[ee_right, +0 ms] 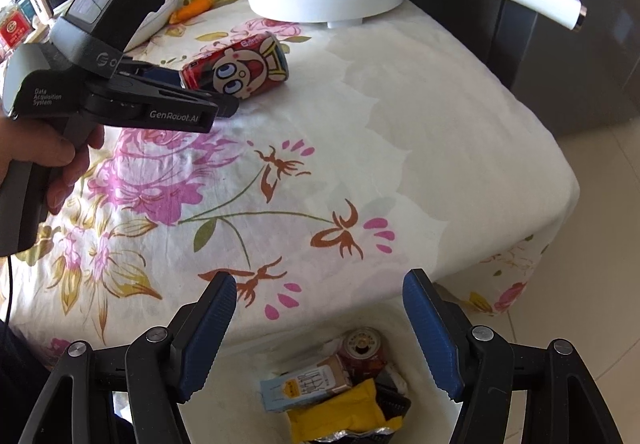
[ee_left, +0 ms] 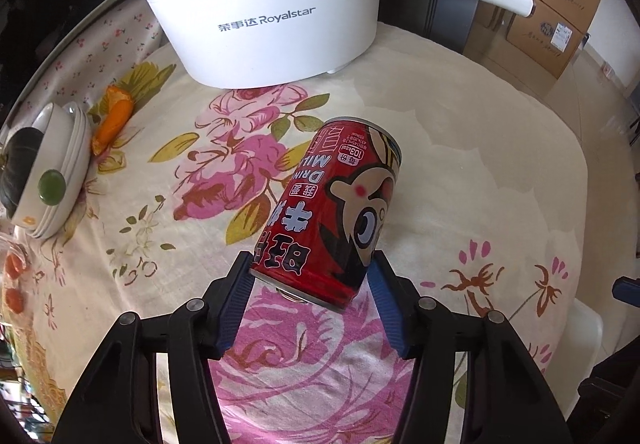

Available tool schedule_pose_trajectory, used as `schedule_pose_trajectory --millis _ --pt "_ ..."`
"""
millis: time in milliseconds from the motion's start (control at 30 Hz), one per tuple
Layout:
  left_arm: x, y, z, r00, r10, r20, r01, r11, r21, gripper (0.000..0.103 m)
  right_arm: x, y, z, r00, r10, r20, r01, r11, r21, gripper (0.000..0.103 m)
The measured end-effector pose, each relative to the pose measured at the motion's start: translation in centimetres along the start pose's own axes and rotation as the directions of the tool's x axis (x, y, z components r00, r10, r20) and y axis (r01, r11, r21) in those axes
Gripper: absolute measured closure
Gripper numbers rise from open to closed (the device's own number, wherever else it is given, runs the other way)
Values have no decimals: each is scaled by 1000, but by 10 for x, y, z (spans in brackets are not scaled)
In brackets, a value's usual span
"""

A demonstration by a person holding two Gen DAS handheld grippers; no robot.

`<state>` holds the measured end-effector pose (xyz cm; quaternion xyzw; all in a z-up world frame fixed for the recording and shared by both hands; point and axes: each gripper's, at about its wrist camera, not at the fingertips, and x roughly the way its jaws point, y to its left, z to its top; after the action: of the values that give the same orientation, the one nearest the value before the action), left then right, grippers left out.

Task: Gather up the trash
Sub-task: 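Grasp the red milk can with the left tool and lift it, then grasp the orange peel with the right tool while the left tool holds the red can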

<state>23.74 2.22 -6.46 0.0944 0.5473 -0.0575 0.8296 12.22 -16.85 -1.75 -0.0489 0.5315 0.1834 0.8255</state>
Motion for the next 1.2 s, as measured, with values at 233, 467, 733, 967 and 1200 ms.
schedule_pose_trajectory --millis 233,467,733,967,1200 --pt "-34 23 -6 997 -60 44 64 991 -113 45 8 12 17 1000 9 -2 -9 999 35 29" --pt "-73 82 -28 989 -101 109 127 955 -269 47 32 32 34 999 50 -4 -50 997 57 29" --pt "-82 171 -69 995 -35 92 73 893 -443 47 76 46 69 984 179 21 -180 967 181 29" --pt "-63 208 -78 999 -19 29 31 880 -474 47 124 106 137 979 191 71 -202 958 204 43" --pt "-63 219 -76 998 -59 35 68 872 -484 47 177 155 241 984 114 138 -138 973 186 58"
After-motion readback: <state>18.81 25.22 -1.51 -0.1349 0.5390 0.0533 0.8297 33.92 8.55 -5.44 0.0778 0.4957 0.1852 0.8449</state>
